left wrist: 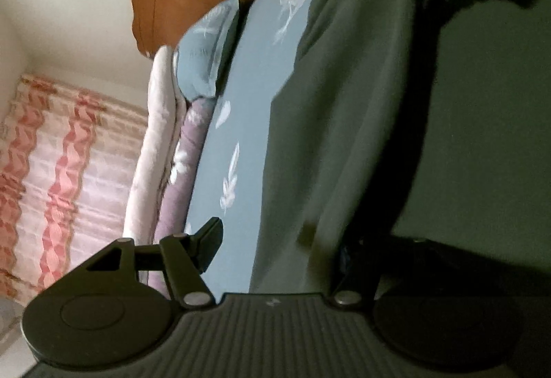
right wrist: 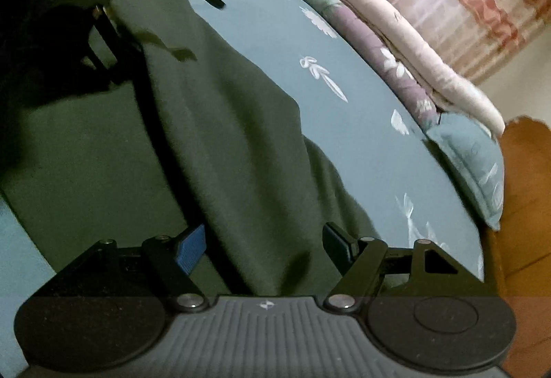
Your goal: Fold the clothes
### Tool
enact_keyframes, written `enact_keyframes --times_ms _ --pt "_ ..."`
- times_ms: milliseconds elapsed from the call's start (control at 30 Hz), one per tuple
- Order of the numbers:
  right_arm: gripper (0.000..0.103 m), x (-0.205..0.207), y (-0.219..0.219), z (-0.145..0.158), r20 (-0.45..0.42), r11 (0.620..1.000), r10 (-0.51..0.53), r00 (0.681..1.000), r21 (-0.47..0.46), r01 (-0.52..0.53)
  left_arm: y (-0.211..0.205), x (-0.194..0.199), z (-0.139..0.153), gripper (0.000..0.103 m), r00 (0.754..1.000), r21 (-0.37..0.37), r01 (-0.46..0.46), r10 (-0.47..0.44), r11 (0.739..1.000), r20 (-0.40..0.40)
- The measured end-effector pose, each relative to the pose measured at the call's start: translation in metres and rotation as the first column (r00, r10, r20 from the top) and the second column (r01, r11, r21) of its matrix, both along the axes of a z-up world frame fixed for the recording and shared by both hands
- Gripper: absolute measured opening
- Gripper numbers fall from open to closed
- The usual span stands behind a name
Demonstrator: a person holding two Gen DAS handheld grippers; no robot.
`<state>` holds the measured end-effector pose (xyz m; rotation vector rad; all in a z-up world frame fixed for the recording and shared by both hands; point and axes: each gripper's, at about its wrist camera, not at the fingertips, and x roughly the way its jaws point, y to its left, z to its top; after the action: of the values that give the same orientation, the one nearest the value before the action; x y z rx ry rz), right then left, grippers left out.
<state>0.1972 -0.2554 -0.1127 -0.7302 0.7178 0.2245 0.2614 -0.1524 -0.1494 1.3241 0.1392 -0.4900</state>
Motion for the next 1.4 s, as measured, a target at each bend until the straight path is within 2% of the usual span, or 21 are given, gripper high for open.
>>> enact_keyframes --times_ms 100,133,167,200,233,267,333,400,567,667,733,800,900,933,1000,1033,1067,1200,1267,1367,1400 --pt "0.077 -0.004 -0.002 0.0 -0.004 1.0 -0.018 1.0 0.019 0.018 -0.002 0.002 -0.001 0.058 1.0 -0.009 -0.004 0.003 1.0 -0.023" --pt "0.077 -0.006 -0.003 -0.001 -0.006 0.999 -0.024 1.0 0.025 0.024 -0.003 0.003 -0.001 0.05 0.999 -0.012 -0.006 0.006 1.0 -0.032" --pt "0.077 -0.007 -0.004 -0.001 -0.008 0.999 -0.03 1.0 0.031 0.03 -0.003 0.002 -0.003 0.034 0.998 -0.007 -0.003 0.002 1.0 -0.055" --pt "0.077 -0.009 -0.006 0.0 -0.008 0.999 -0.037 0.999 0.039 0.037 -0.003 0.0 -0.006 0.025 0.997 0.004 0.004 -0.004 1.0 -0.073" --pt "0.077 -0.011 -0.008 0.0 -0.01 0.998 -0.044 0.999 0.05 0.044 -0.004 -0.002 -0.01 0.006 0.996 0.017 0.011 -0.01 1.0 -0.087" --pt "0.077 -0.014 -0.009 0.001 -0.012 0.997 -0.05 0.999 0.06 0.051 -0.005 -0.005 -0.014 0.0 0.995 0.03 0.019 -0.016 0.999 -0.101" --pt "0.077 -0.019 -0.013 0.003 -0.012 0.995 -0.064 0.998 0.077 0.065 -0.006 -0.003 -0.012 0.001 0.993 0.019 0.006 -0.004 1.0 -0.116" --pt "0.077 -0.024 -0.021 0.006 -0.015 0.991 -0.085 0.996 0.103 0.086 -0.003 0.005 0.004 0.001 0.982 -0.023 -0.023 0.018 0.999 -0.188" --pt "0.077 -0.037 -0.049 0.016 -0.041 0.968 -0.159 0.986 0.193 0.164 0.002 0.013 0.049 0.001 0.97 -0.029 -0.001 -0.006 1.0 -0.243" --pt "0.077 -0.047 -0.071 0.023 -0.071 0.936 -0.203 0.977 0.279 0.215 0.001 0.014 0.074 0.001 0.963 -0.007 0.026 -0.027 1.0 -0.269" --pt "0.077 -0.054 -0.087 0.027 -0.1 0.901 -0.231 0.968 0.353 0.252 -0.001 0.007 0.087 0.001 0.958 0.017 0.065 -0.057 0.998 -0.28" --pt "0.077 -0.06 -0.112 0.026 -0.169 0.805 -0.269 0.948 0.502 0.318 -0.006 0.001 0.089 0.001 0.955 0.049 0.098 -0.08 0.994 -0.285" --pt "0.077 -0.068 -0.151 0.024 -0.281 0.606 -0.299 0.912 0.682 0.409 -0.013 -0.003 0.085 0.001 0.95 0.095 0.133 -0.099 0.987 -0.295" --pt "0.077 -0.07 -0.164 0.022 -0.319 0.524 -0.305 0.897 0.731 0.438 -0.014 -0.003 0.084 0.001 0.948 0.101 0.136 -0.1 0.986 -0.304" --pt "0.076 -0.077 -0.194 0.011 -0.387 0.319 -0.329 0.862 0.813 0.487 -0.017 -0.002 0.084 0.001 0.941 0.111 0.143 -0.1 0.984 -0.322" --pt "0.076 -0.079 -0.206 0.006 -0.41 0.233 -0.335 0.848 0.836 0.496 -0.018 -0.001 0.084 0.001 0.94 0.114 0.144 -0.099 0.983 -0.327" --pt "0.076 -0.08 -0.216 0.002 -0.422 0.169 -0.345 0.839 0.851 0.497 -0.018 0.0 0.084 0.001 0.939 0.117 0.144 -0.098 0.983 -0.33" --pt "0.072 -0.075 -0.243 -0.006 -0.436 0.054 -0.394 0.809 0.868 0.494 -0.019 -0.001 0.084 0.002 0.936 0.126 0.141 -0.091 0.982 -0.339" --pt "0.068 -0.07 -0.252 -0.01 -0.443 0.023 -0.422 0.791 0.867 0.498 -0.018 -0.003 0.085 0.002 0.936 0.126 0.138 -0.087 0.982 -0.341" --pt "0.051 -0.066 -0.264 -0.014 -0.451 -0.007 -0.475 0.756 0.861 0.509 -0.019 -0.003 0.084 0.002 0.935 0.127 0.135 -0.084 0.983 -0.345" --pt "0.043 -0.065 -0.268 -0.015 -0.453 -0.017 -0.49 0.745 0.859 0.512 -0.018 -0.004 0.083 0.002 0.933 0.13 0.136 -0.084 0.982 -0.349"
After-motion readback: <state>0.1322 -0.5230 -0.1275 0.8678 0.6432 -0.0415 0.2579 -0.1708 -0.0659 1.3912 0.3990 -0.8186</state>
